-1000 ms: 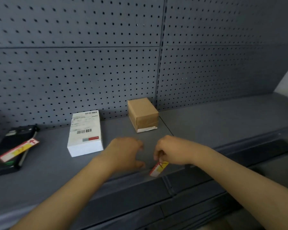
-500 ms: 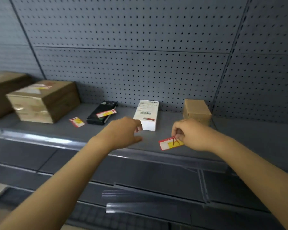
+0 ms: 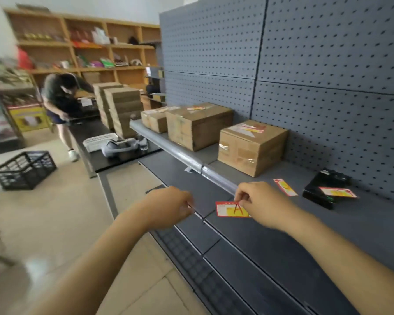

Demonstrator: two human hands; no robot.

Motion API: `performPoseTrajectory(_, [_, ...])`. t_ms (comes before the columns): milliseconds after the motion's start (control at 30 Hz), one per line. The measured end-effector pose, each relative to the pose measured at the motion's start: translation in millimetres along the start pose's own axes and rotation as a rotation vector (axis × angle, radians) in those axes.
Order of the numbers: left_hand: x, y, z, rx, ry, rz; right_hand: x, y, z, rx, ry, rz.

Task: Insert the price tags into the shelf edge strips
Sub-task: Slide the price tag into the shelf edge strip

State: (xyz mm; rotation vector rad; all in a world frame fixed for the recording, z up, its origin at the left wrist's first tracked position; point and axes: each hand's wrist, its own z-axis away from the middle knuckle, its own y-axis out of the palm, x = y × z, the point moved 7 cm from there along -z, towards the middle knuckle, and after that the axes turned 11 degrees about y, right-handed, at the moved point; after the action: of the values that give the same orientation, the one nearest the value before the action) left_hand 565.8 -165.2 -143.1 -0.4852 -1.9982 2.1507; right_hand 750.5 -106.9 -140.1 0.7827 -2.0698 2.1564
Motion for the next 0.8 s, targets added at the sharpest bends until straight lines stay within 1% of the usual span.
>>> performPoseTrajectory(67, [54.7,-7.5,21.9,-0.016,-0.049,-0.001,50.2,21.1,-31.5,0.012,-0.051,-0.022])
performPoseTrajectory(167, [122.1,-16.1,46.3,-0.029,-0.111,-0.006,107.7,46.8,-67.0,0.015,-0.102,-0.075])
performPoseTrajectory(333, [216.8,-17.7,52.9,-0.024,-0.175,0.037,175.6,84.0,-127.5,0.046,-0.159,-0.062])
performPoseTrajectory(567, [335.0,-22.9,1.3,-0.034,-0.19,0.042,238.6,119.2,-238.1,0.051,-0.198,-0.092])
performPoseTrajectory(800, [443.6,-49.9,-69.2,-0.001,-0.182,0.033,274.7,134.5,-358.7,0.05,-0.145,-0.107])
